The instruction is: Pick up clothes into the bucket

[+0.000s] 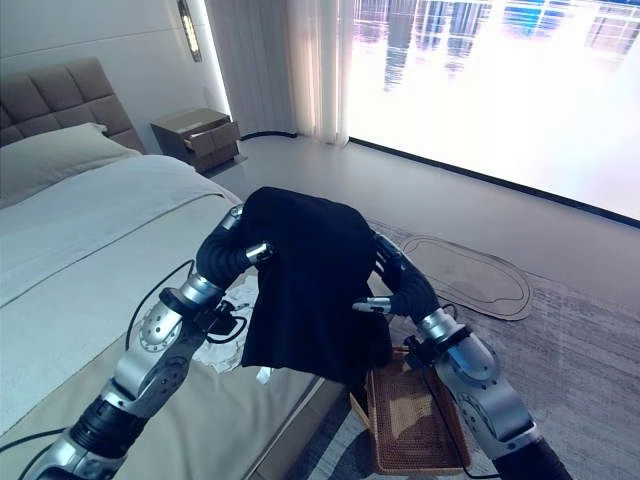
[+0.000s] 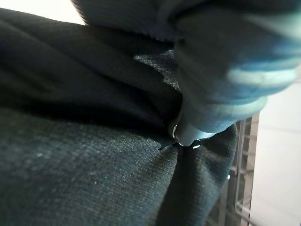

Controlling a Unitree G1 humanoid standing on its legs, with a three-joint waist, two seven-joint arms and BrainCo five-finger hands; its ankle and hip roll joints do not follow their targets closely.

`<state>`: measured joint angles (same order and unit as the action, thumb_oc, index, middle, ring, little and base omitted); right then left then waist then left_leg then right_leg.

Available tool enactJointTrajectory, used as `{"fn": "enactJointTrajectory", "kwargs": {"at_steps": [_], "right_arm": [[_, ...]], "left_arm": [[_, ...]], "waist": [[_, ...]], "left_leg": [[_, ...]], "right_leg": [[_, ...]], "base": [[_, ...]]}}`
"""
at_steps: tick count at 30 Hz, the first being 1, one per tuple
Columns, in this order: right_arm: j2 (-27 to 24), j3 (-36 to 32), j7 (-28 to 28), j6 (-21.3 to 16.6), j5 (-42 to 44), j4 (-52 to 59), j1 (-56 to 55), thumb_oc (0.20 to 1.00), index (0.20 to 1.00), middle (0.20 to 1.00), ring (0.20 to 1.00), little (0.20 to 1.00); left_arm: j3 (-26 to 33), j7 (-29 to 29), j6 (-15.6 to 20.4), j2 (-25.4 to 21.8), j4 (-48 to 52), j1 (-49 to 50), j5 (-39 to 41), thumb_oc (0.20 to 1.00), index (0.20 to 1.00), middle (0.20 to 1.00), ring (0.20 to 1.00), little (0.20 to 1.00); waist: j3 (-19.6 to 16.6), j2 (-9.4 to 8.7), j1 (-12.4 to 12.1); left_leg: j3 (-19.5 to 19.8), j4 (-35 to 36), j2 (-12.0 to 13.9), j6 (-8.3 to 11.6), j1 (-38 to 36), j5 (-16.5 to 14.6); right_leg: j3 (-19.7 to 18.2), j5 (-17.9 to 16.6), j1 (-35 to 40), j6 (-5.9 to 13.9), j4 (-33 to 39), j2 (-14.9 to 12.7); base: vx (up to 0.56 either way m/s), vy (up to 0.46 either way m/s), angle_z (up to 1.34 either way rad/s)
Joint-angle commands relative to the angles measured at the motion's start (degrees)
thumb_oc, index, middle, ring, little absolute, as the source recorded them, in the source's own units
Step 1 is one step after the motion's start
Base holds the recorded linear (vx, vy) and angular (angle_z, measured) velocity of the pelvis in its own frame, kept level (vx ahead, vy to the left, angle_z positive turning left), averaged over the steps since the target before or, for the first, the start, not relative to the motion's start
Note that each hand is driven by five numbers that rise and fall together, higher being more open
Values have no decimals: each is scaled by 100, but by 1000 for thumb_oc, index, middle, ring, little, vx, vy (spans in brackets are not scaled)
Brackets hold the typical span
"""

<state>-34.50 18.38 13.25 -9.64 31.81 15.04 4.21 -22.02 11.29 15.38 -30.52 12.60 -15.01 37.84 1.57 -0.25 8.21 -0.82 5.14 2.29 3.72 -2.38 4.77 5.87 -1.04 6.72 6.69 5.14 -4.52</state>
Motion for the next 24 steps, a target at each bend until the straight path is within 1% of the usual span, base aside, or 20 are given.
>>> {"fn": "enactJointTrajectory", "kwargs": {"at_steps": [1, 2, 3, 4, 5, 6, 7, 8, 9, 10, 11, 12, 15, 17, 19, 20, 21, 24], "right_arm": [[-127, 301, 383, -4, 650, 418, 773, 1000, 1000, 1000, 1000, 1000], [-126, 306, 385, -7, 653, 411, 782, 1000, 1000, 1000, 1000, 1000], [-115, 583, 449, 93, 969, 448, 996, 1000, 1000, 1000, 1000, 1000], [-113, 587, 450, 91, 971, 442, 1004, 1000, 1000, 1000, 1000, 1000], [-4, 935, 499, 198, 1412, 445, 1250, 1000, 1000, 1000, 1000, 1000], [-1, 939, 500, 195, 1414, 438, 1259, 1000, 1000, 1000, 1000, 1000], [63, 1130, 528, 267, 1635, 422, 1391, 1000, 1000, 1000, 1000, 1000], [214, 1591, 601, 421, 2007, 489, 1742, 1000, 1000, 1000, 1000, 1000], [218, 1595, 602, 419, 2008, 483, 1750, 1000, 1000, 1000, 1000, 1000], [303, 1940, 644, 546, 2294, 544, 2046, 1000, 1000, 1000, 1000, 1000], [305, 1942, 644, 545, 2296, 541, 2051, 1000, 1000, 1000, 1000, 1000], [413, 2383, 737, 692, 2651, 629, 2450, 1000, 1000, 1000, 1000, 1000], [453, 2568, 689, 682, 2799, 633, 2721, 1000, 1000, 1000, 1000, 1000], [502, 2768, 711, 705, 2945, 688, 2964, 1000, 1000, 1000, 1000, 1000], [665, 2819, 643, 677, 3112, 653, 2968, 1000, 1000, 1000, 1000, 1000], [665, 2820, 644, 677, 3113, 652, 2969, 900, 900, 900, 900, 900], [700, 2796, 611, 643, 3137, 669, 2950, 200, 200, 200, 200, 200], [800, 2652, 591, 573, 3199, 768, 2774, 200, 200, 200, 200, 200]], "left_arm": [[-75, 64, 217, -138, 105, -957, 338, 200, 200, 200, 200, 200], [-71, 65, 217, -139, 104, -958, 339, 200, 200, 200, 200, 200], [-215, 97, 160, -162, 118, -1023, 456, 200, 200, 200, 200, 200], [-212, 98, 161, -164, 117, -1025, 458, 200, 200, 200, 200, 200], [-379, 85, 113, -188, 122, -1125, 550, 200, 200, 200, 200, 200], [-376, 86, 114, -191, 120, -1126, 551, 200, 200, 200, 200, 200], [-467, 77, 113, -212, 100, -1214, 570, 200, 200, 200, 200, 200], [-648, 30, 83, -235, 34, -1364, 562, 200, 200, 200, 200, 200], [-645, 30, 85, -237, 31, -1366, 562, 200, 200, 200, 200, 200], [-747, -19, 86, -271, -37, -1484, 484, 200, 200, 200, 200, 200], [-745, -19, 86, -272, -38, -1485, 484, 200, 200, 200, 200, 200], [-895, -93, 112, -315, -162, -1674, 319, 200, 200, 200, 200, 200], [-986, -154, 147, -339, -302, -1810, 201, 200, 200, 200, 200, 200], [-1063, -210, 130, -272, -477, -1838, 162, 200, 200, 200, 200, 200], [-1069, -280, 115, -181, -640, -1827, 83, 200, 200, 200, 200, 200], [-1069, -280, 116, -181, -640, -1827, 82, 200, 200, 200, 200, 200], [-1046, -313, 110, -161, -710, -1798, 24, 200, 200, 200, 200, 200], [-872, -413, 123, -161, -822, -1647, -194, 200, 200, 200, 200, 200]], "waist": [[43, -201, -225], [47, -201, -222], [63, -205, -232], [66, -205, -229], [87, -210, -244], [90, -211, -241], [107, -211, -245], [138, -215, -262], [142, -215, -258], [163, -223, -277], [166, -224, -275], [184, -236, -299], [201, -246, -302], [201, -260, -316], [217, -271, -332], [217, -270, -331], [221, -270, -333], [238, -269, -340]], "left_leg": [[-48, -138, -152, -88, -352, -577], [-48, -138, -152, -88, -353, -577], [-49, -146, -149, -86, -347, -576], [-49, -146, -149, -86, -347, -576], [-56, -154, -144, -84, -332, -571], [-56, -155, -144, -84, -333, -572], [-60, -165, -146, -85, -322, -573], [-59, -192, -145, -87, -302, -578], [-58, -193, -145, -87, -303, -580], [-65, -211, -137, -87, -292, -582], [-64, -212, -137, -87, -292, -582], [-63, -215, -139, -82, -277, -576], [-58, -223, -130, -78, -267, -573], [-68, -215, -123, -73, -268, -568], [-67, -220, -122, -76, -261, -568], [-67, -220, -122, -76, -260, -568], [-71, -222, -120, -76, -256, -569], [-90, -225, -115, -75, -246, -571]], "right_leg": [[21, 151, -192, -1, -234, -30], [21, 151, -191, -1, -235, -30], [21, 148, -199, -3, -241, -28], [21, 149, -199, -3, -242, -28], [10, 135, -217, -1, -245, -25], [10, 136, -216, -1, -245, -25], [-1, 131, -232, -2, -252, -22], [-12, 138, -263, -5, -284, -18], [-12, 139, -262, -5, -286, -18], [-15, 137, -271, -9, -298, -22], [-15, 137, -270, -9, -299, -22], [-16, 137, -283, -18, -303, -18], [-14, 137, -295, -21, -311, -15], [-23, 138, -300, -25, -312, -14], [-17, 131, -305, -30, -303, -8], [-18, 132, -305, -30, -304, -8], [-16, 131, -306, -29, -300, -8], [-11, 126, -316, -20, -298, -7]], "base": [[3, -4, 4], [-5, -3, 3], [0, 0, 0], [0, 0, 0], [0, 0, 0], [0, 0, 0], [0, 0, 0], [0, 0, 0], [0, 0, 0], [0, 0, 0], [0, 0, 0], [0, 0, 0], [0, 0, 0], [6, -8, 4], [3, -8, 2], [0, 0, 0], [0, 0, 0], [0, 0, 0]]}}
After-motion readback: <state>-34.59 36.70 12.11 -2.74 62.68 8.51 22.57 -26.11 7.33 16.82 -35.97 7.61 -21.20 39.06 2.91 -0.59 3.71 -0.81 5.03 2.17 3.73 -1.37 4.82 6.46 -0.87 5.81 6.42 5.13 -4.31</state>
